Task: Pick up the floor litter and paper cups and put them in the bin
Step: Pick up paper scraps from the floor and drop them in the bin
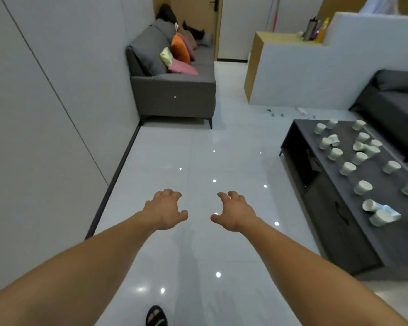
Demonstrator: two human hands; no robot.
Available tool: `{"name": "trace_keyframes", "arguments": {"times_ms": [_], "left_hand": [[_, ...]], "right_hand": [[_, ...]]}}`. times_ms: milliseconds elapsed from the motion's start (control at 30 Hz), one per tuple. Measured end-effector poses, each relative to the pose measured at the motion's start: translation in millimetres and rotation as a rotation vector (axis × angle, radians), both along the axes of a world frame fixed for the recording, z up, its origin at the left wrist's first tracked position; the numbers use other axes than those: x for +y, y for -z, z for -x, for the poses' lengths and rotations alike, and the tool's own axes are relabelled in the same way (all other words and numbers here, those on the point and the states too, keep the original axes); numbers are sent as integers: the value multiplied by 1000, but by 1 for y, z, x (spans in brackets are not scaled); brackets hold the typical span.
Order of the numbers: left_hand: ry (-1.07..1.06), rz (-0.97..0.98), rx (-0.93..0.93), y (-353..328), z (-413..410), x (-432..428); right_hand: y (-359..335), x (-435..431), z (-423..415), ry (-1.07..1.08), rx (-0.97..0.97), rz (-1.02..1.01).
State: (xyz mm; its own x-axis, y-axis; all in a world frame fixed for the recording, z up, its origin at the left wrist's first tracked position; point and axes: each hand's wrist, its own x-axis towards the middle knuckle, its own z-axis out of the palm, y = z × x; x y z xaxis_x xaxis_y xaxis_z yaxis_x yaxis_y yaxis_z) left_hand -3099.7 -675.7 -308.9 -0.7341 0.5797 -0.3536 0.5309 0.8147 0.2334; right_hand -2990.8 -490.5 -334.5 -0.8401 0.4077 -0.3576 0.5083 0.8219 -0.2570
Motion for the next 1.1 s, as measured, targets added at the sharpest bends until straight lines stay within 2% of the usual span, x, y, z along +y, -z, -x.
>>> {"name": "trace_keyframes", "arguments": {"times_ms": [233,433,600,800,1100], "left_hand": [[121,-24,-23,15,98,105],[202,-41,13,-2,200,192],[291,-23,-2,-5,248,276],[364,-15,10,3,300,409],[329,-38,4,-7,387,596]], "right_hand": [[-2,90,80,98,-3,-44],[-12,167,153,199,8,-68],[-6,236,191,259,-4,-44],[7,360,247,321,25,-43],[-9,557,323,325,26,-74]]}}
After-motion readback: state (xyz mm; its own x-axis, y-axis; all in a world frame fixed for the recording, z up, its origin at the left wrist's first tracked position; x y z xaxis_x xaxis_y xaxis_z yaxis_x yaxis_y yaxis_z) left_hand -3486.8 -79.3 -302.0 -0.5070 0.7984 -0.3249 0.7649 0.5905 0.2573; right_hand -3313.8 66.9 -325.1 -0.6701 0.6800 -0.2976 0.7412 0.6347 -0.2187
